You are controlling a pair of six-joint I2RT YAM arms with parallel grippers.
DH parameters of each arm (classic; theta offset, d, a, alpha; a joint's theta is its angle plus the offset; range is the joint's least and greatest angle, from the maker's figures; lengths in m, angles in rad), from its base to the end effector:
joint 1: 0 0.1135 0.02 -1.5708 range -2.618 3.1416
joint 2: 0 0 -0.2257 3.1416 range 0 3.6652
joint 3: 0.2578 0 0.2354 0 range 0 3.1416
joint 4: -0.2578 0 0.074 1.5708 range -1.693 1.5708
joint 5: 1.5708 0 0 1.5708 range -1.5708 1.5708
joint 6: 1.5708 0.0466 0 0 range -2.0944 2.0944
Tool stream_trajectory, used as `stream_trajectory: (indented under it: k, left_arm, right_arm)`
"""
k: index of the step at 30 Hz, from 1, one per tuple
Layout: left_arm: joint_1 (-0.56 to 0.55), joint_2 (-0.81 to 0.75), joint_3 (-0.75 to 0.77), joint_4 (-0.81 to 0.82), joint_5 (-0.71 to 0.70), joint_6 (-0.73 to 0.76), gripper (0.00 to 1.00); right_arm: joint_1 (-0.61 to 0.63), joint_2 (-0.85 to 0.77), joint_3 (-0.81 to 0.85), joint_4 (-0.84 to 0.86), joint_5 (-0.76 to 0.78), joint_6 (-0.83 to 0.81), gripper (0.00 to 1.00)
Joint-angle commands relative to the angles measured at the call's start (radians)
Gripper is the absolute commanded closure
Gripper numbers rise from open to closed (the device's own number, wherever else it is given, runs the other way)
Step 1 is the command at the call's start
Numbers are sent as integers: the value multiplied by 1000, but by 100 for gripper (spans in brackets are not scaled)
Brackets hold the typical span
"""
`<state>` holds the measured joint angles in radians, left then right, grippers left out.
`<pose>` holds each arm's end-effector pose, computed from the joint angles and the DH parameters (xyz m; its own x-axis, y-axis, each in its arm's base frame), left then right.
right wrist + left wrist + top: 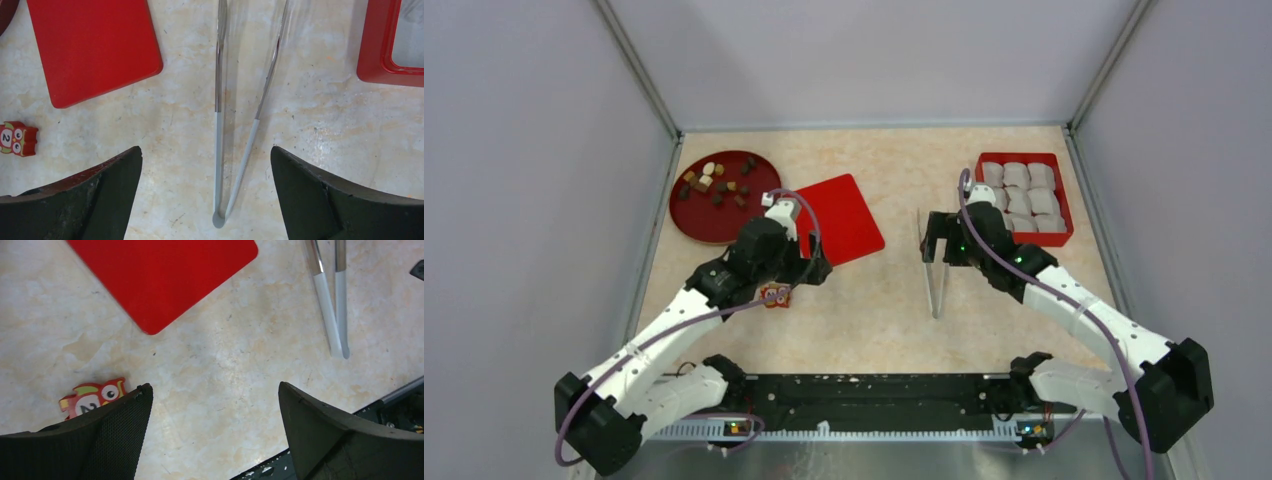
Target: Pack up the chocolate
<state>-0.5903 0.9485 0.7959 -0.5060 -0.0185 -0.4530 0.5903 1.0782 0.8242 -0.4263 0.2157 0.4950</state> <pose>0.1815 -0.1206 0.2478 -0.6954 -0.0608 -0.7160 0.2669 0.9033 -0.3359 0.2062 0.1262 0.2381 -0.6525 0.1214 -0.7480 -0.1086 0.9619 0.2508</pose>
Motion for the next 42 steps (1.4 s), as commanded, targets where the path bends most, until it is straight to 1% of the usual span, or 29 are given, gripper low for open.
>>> stream_trajectory:
  k: [1, 6, 10, 12, 16, 21, 22, 23, 27, 29, 31, 32, 33, 36, 38, 42]
  left_arm:
    - [0, 33, -2, 95, 147, 10, 1]
    - [0, 92, 18, 94, 139, -5, 1]
    - [0, 146, 42, 116, 265, 26, 1]
    - [-1, 186, 60, 114, 284, 29, 1]
    - [-1, 235, 100, 150, 252, 48, 1]
    - [1, 306, 133, 314, 110, 60, 1]
    - [9, 346, 170, 324, 109, 76, 1]
    - [21, 403, 234, 299, 112, 88, 1]
    - [86, 709, 573, 102, 85, 94, 1]
    - [102, 840, 714, 49, 75, 125, 1]
    - [110, 952, 840, 6, 31, 131, 1]
    - [119, 1019, 894, 0, -9, 129, 1]
    - [134, 1047, 936, 2, -9, 118, 1]
    - [189, 1184, 1046, 41, 53, 89, 1]
    - [211, 1255, 1145, 40, 55, 88, 1]
    - [234, 1347, 1231, 89, 86, 99, 1]
  right_arm:
    - [-6, -33, -20, 44, 19, 4, 3]
    - [-7, -54, -33, 53, 24, 6, 3]
    - [-6, -61, -38, 41, 27, 3, 3]
    - [-6, -64, -41, 28, 37, 1, 3]
    - [-6, -74, -48, 24, 48, -3, 3]
    - [-6, -84, -48, 33, 45, 2, 3]
    - [-6, -85, -47, 34, 45, 3, 3]
    - [-6, -87, -46, 35, 44, 2, 3]
    - [-6, -95, -40, 33, 48, -13, 3]
    - [-6, -99, -34, 31, 43, -20, 3]
    - [-6, -103, -30, 26, 40, -22, 3]
    - [-6, -107, -29, 19, 38, -20, 3]
    - [-6, -114, -28, 14, 34, -14, 3]
    - [-6, -148, -48, 5, 19, 9, 4]
    - [-6, -190, -70, -7, 20, 21, 4]
    - [-5, -245, -96, -33, 30, 31, 4]
